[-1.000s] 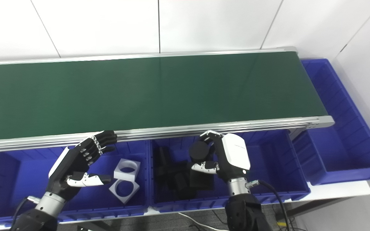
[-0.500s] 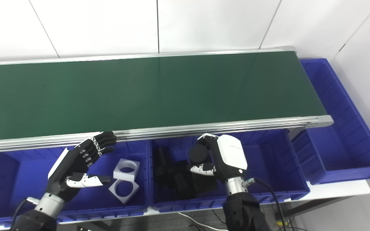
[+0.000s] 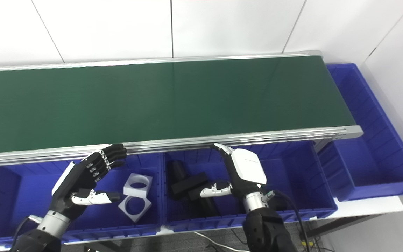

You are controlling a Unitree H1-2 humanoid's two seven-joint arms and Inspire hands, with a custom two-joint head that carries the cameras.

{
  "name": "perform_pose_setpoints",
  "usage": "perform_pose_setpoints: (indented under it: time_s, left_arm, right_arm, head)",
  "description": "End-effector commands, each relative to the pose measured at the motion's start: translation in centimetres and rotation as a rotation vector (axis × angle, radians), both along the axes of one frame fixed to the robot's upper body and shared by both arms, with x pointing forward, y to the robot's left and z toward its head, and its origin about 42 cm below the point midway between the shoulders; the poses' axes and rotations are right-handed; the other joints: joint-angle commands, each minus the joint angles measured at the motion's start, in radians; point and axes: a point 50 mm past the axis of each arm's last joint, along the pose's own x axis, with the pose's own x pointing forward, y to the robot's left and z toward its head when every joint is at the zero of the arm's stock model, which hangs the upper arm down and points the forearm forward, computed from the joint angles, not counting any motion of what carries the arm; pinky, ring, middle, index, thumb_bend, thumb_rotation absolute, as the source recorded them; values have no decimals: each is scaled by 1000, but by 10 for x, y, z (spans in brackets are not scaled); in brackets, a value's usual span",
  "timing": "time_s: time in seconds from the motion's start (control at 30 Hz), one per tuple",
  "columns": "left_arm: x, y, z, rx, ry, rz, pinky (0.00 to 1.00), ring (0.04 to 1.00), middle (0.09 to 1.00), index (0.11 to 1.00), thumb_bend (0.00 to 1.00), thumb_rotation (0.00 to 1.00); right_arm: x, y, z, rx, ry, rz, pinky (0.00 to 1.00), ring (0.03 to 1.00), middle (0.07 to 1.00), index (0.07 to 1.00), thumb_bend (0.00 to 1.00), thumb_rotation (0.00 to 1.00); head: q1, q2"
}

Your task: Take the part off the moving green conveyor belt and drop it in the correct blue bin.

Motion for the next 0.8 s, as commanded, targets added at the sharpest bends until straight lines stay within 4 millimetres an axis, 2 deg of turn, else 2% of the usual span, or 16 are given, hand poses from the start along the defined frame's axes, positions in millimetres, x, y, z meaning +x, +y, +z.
perform_pose_setpoints:
  time_s: [0.0, 0.2, 0.33, 0.6, 0.77]
  left_arm:
    - [5, 1, 9, -7, -56, 2, 799, 822, 807, 789, 1000, 186]
    - [4, 1, 6, 4, -55, 1, 798, 823, 800, 787, 1000, 194]
    - [3, -2, 3, 7, -57, 0, 795, 816, 798, 787, 1000, 196]
    - [0, -7, -5, -16, -45, -4, 823, 820, 811, 791, 1000, 183]
    - [-2, -11, -11, -27, -31, 0, 827, 820, 815, 791, 1000, 174]
  right_arm:
    - [4, 0, 13, 5, -47, -8, 729, 807, 828, 844, 1000, 378]
    - [2, 4, 17, 35, -50, 4, 731, 809, 827, 852, 991, 411]
    - [-6, 16, 26, 158, -56, 20, 721, 786, 810, 843, 939, 541]
    - [-17, 35, 35, 432, -85, 56, 678, 751, 773, 811, 912, 536]
    - [-21, 45, 39, 632, -86, 79, 719, 764, 781, 806, 880, 492]
  head:
    - [4, -4]
    - [16, -17]
    - [40, -41]
    - [83, -87]
    - [113, -131]
